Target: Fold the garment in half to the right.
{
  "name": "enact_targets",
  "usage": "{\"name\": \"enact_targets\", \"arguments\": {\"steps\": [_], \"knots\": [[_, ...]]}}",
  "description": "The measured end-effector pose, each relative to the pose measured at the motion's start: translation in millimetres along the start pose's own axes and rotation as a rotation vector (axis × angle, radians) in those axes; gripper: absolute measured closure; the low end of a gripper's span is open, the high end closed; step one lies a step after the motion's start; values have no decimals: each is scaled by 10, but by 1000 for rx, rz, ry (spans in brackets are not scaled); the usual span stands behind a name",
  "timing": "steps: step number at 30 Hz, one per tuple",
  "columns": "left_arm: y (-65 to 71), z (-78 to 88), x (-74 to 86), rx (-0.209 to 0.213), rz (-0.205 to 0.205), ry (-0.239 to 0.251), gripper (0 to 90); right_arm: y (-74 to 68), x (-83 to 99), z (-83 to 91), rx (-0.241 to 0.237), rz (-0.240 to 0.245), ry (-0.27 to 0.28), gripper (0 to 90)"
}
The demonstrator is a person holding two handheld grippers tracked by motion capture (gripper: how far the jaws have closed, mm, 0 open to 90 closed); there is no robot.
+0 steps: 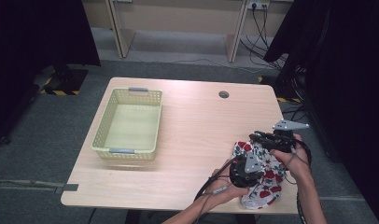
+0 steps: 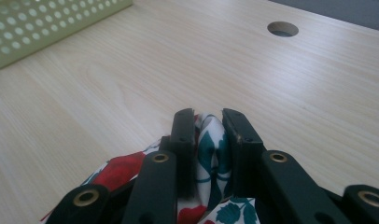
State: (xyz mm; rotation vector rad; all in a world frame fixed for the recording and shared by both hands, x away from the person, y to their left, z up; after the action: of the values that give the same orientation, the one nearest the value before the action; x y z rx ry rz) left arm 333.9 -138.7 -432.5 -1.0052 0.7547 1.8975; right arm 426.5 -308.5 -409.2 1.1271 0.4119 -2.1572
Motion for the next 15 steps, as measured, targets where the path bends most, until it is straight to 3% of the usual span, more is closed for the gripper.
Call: {"name": "enact_targets", "arguments": {"steps": [5, 9, 12, 15], "knots": [[15, -45, -16, -4, -19, -7, 772, 17, 15, 19, 33, 10, -14, 705], [31, -52, -22, 16, -2, -1, 725, 37, 25, 42, 55, 14, -19, 634], [35, -44, -24, 35, 48, 21, 567, 42, 38, 47, 64, 11, -21, 577], [26, -16, -35, 6, 50, 27, 389, 31, 52, 59, 77, 9, -21, 512]]}}
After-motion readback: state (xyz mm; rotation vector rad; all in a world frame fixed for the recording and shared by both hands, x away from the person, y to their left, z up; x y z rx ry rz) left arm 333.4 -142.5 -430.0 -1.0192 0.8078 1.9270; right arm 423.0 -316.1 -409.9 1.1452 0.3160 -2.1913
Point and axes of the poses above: each handheld gripper's, and its own axes: z roughly backward along the jaws, x roughly out of its underside, y roughly to its right, the point moved 1 cm from there along -z, roughly forward along the jaws, and after that the axes turned 5 degrees about z, right-handed, at the moved point
